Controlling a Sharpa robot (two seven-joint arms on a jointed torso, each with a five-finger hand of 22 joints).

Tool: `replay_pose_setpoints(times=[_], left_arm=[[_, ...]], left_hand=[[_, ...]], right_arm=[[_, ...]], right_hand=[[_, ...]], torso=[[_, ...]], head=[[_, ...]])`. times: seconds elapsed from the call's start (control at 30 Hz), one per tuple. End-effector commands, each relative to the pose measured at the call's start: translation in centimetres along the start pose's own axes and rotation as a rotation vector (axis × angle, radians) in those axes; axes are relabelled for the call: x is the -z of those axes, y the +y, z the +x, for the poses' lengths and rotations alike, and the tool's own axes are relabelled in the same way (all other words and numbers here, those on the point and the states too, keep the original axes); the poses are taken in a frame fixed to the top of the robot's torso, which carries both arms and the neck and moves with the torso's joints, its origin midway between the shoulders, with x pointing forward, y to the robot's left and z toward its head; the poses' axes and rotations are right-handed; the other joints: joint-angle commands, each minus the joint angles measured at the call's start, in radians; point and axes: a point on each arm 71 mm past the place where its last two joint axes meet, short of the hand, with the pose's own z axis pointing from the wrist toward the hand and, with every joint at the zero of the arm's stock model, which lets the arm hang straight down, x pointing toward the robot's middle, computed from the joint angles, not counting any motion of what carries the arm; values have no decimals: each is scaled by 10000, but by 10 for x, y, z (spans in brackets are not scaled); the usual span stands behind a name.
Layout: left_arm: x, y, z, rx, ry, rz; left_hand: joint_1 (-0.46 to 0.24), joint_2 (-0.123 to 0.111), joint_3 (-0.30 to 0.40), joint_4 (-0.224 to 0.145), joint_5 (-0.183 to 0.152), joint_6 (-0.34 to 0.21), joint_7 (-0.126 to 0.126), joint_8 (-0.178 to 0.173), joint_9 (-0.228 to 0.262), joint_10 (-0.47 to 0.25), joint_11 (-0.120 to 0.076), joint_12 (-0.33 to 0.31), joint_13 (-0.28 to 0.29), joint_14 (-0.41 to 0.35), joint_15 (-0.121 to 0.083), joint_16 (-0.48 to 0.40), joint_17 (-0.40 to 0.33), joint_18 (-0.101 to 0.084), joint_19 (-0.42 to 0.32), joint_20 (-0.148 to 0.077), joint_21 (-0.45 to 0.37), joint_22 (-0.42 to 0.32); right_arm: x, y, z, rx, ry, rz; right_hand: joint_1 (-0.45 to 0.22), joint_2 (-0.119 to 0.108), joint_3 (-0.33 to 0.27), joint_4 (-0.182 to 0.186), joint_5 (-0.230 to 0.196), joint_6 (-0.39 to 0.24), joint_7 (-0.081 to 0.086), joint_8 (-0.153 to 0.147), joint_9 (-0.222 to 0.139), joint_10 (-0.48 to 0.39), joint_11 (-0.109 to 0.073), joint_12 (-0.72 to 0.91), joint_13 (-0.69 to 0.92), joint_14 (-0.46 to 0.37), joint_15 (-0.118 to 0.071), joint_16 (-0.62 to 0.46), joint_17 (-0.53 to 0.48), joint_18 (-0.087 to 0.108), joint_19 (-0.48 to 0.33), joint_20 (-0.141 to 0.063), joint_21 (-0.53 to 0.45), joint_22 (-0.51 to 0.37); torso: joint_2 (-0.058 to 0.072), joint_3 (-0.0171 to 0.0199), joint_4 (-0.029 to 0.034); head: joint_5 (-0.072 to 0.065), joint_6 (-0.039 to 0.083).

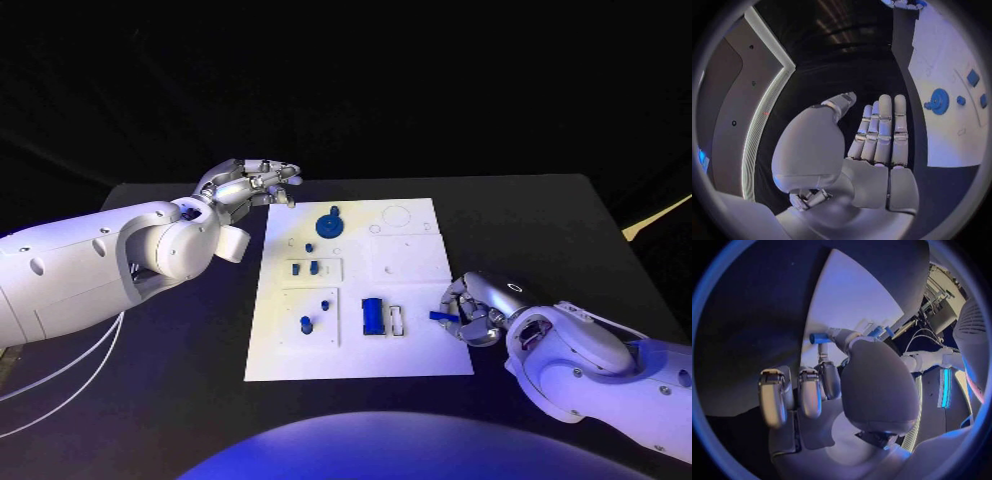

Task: Assemble the parts on the task board

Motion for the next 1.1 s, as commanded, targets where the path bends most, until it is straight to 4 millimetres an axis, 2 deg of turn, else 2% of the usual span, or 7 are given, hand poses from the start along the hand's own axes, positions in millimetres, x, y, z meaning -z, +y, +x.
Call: replay_pose_setpoints(times=[0.03,0.17,0.37,0.5,0.73,1.1], left_arm=[[0,-1,2,30,167,79],[0,-1,2,21,152,80],[-1,-1,3,28,179,82],[-1,-1,4,33,198,85],[0,-1,5,41,222,90],[0,-1,5,48,243,92]], left_hand=[[-25,73,-60,-23,-52,-48,-13,50,-11,-67,25,49,-14,-66,-19,-51,-8,97,10,64,-49,-16],[-25,73,-60,-23,-52,-48,-13,50,-11,-67,25,49,-14,-66,-19,-51,-8,97,10,64,-49,-16],[-18,77,-58,-28,-51,-49,-12,53,-13,-71,26,52,-15,-69,-19,-49,-9,98,9,65,-51,-19],[-18,77,-58,-28,-51,-49,-12,53,-13,-71,26,52,-15,-69,-19,-49,-9,98,9,65,-51,-19],[-18,77,-58,-28,-51,-49,-12,53,-13,-71,26,52,-15,-69,-19,-49,-9,98,9,65,-51,-19],[-18,77,-58,-28,-51,-49,-12,53,-13,-71,26,52,-15,-69,-19,-49,-9,98,9,65,-51,-19]], right_arm=[[2,3,-1,-398,-87,128],[3,10,-3,-875,-81,86],[2,22,-4,-1459,136,7],[1,32,-1,-1799,368,-114],[-4,40,5,-1921,750,-187],[-12,45,13,-1837,1148,-135]], right_hand=[[-490,63,628,-506,43,-47,-72,291,368,115,40,43,1139,970,-46,52,2403,-142,1046,-21,44,2628],[-849,82,869,-732,73,-59,-81,377,487,203,33,205,1254,982,-57,75,2454,-142,1046,-23,44,2628],[-1167,71,956,-810,7,-74,-91,410,546,219,28,229,1276,986,-61,84,2473,-142,1046,-26,44,2628],[-1500,38,977,-816,-77,-62,-103,422,571,244,19,278,1314,990,-65,92,2490,-142,1046,-29,44,2628],[-2451,21,895,-577,-538,149,-159,431,548,422,-22,656,1584,999,-95,109,2528,-142,1046,-52,44,2628],[-2946,-8,726,-419,-910,324,-201,424,514,497,-56,806,1703,1002,-126,114,2540,-142,1046,-81,44,2628]], torso=[[1,-1,-2],[6,11,-5],[3,1,-5],[9,5,17],[16,-2,17],[0,4,1]], head=[[12,1],[14,1],[-7,1],[-19,1],[-38,1],[7,1]])
